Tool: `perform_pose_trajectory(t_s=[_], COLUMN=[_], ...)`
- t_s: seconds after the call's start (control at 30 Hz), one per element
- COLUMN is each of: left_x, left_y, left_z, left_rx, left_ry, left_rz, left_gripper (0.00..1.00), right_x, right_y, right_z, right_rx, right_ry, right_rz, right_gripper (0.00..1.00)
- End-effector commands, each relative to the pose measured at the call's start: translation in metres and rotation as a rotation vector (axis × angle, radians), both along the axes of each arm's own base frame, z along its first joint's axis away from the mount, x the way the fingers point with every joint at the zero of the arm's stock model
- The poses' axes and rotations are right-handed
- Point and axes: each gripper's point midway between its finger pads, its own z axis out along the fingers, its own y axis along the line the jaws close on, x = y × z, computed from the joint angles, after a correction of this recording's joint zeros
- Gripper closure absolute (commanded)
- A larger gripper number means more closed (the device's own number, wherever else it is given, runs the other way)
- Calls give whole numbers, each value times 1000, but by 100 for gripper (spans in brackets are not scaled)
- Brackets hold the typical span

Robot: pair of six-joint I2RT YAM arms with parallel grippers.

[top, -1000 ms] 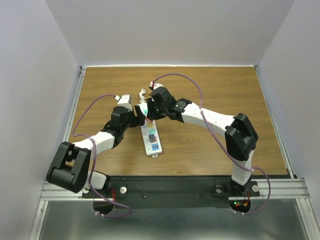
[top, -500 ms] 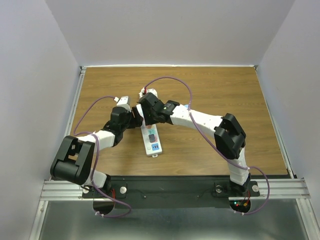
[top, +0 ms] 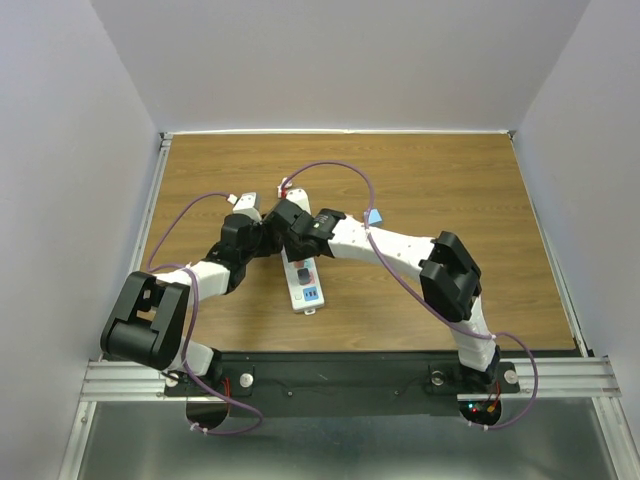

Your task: Insert the plug

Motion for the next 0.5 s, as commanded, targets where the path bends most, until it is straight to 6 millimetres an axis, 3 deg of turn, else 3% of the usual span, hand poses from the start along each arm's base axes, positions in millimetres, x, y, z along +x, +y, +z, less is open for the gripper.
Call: perform_pose_trajectory(t_s=[0.0,0.13,0.47], left_x=[5,6,6], left_y=[-1,-1,-1], left_z=[10,11,10], left_rx=[-20,-20,-20], left_ry=[-47,-50,-50], left_rz=[-3,-1,-2], left_gripper=[44,44,44], right_x=[6,6,-1], right_y=[0,-4,-4], right_z=[24,29,17], right_rx=[2,-10,-29], right_ry=[-60,-69,-44], right_rz=[-51,-60,-58], right_gripper=[100,100,100])
